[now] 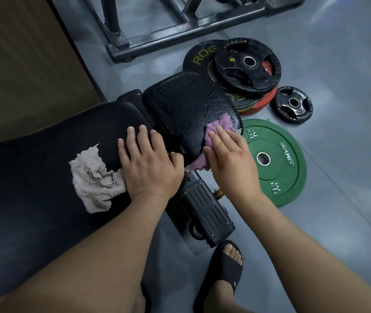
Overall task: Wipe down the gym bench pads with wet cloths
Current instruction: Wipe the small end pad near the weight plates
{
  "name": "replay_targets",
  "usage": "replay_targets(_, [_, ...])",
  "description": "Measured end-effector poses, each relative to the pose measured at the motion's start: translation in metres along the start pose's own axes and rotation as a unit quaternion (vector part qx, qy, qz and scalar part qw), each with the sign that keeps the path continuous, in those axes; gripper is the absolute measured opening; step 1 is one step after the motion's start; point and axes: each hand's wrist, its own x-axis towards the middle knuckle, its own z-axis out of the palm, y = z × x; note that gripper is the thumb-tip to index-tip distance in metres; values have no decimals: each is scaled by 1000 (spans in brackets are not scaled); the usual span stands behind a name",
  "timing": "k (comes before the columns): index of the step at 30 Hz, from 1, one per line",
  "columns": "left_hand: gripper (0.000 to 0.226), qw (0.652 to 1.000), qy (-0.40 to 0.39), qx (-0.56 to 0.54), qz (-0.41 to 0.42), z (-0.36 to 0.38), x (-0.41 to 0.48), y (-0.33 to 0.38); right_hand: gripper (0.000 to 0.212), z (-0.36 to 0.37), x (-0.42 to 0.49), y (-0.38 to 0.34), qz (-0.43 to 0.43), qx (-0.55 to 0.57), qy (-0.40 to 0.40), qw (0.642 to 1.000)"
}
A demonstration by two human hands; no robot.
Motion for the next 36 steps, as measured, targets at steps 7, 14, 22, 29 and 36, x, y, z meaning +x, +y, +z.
replay_targets(7, [60, 1000, 7, 2, 0, 0, -1, 1, 44, -13, -1, 11, -26, 55, -51, 997])
replay_targets(14, [63, 1000, 6, 1, 3, -1, -1, 0, 16, -45, 18, 21, 97, 47, 137, 985])
replay_targets(22, [63, 1000, 8, -5, 4, -1, -1, 0, 41, 0, -24, -26, 96, 41, 8, 995])
replay_targets(29, [65, 1000, 4, -7, 9, 0, -1, -2, 33, -2, 18, 17, 98, 56, -13, 994])
replay_targets(36, [65, 1000, -5, -5, 12, 0, 0, -1, 37, -18, 44, 14, 299, 145, -55, 942])
